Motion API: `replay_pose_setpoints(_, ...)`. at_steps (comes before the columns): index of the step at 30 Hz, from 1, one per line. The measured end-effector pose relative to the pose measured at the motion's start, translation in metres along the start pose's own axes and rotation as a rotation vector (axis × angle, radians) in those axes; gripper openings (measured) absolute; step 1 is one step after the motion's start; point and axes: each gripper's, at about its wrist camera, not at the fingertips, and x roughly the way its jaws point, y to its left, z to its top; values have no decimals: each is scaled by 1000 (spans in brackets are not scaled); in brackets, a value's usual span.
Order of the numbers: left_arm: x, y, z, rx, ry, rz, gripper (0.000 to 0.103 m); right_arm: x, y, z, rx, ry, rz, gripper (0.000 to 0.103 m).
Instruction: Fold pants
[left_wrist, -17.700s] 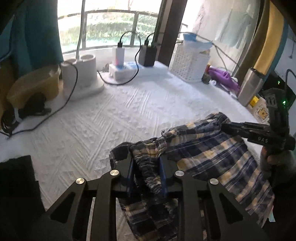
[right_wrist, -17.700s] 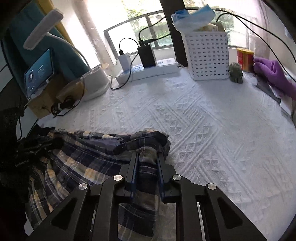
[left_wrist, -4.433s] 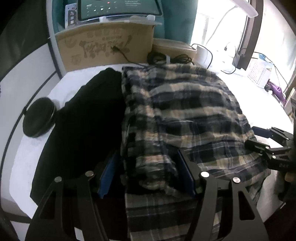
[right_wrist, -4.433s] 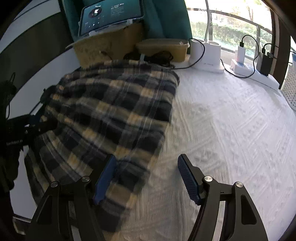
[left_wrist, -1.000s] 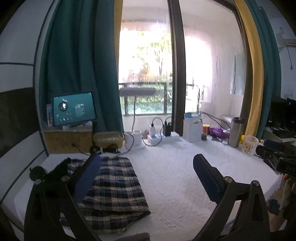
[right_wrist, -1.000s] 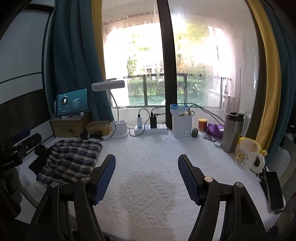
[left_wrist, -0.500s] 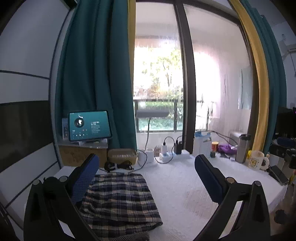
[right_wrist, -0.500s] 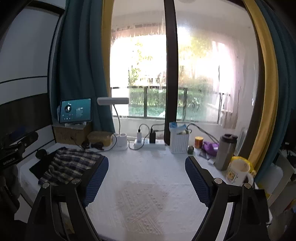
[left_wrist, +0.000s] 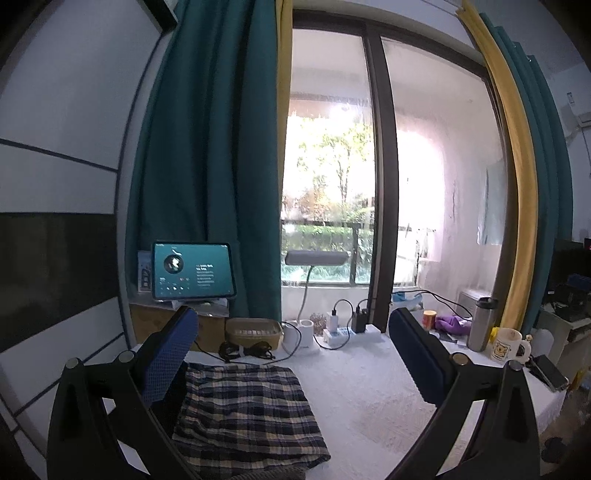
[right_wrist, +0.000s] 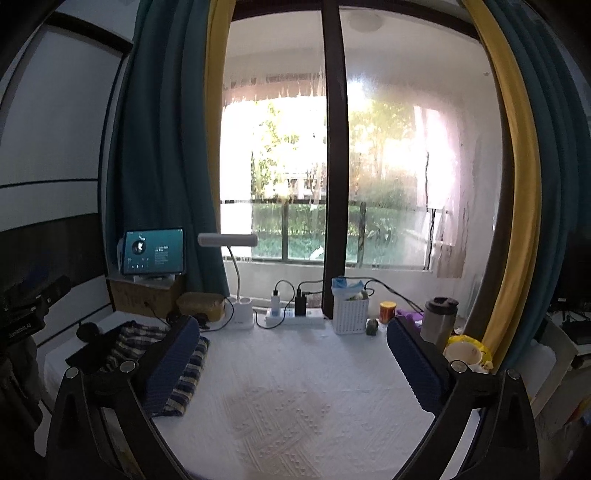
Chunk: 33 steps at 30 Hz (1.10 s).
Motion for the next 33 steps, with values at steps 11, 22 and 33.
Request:
replay_pose_setpoints(11,-12,-6,13,42,-38,-36,102,-26,-2,12,20,-62,-85,103)
replay_pose_setpoints(22,-16,-7,31,-3,-71,-56,102,-52,0,26,-4,-125,-120,103)
replay_pose_setpoints(33,-28,-15,48,10,-108,-92,102,-69,-1,35,37,-171,-141,103)
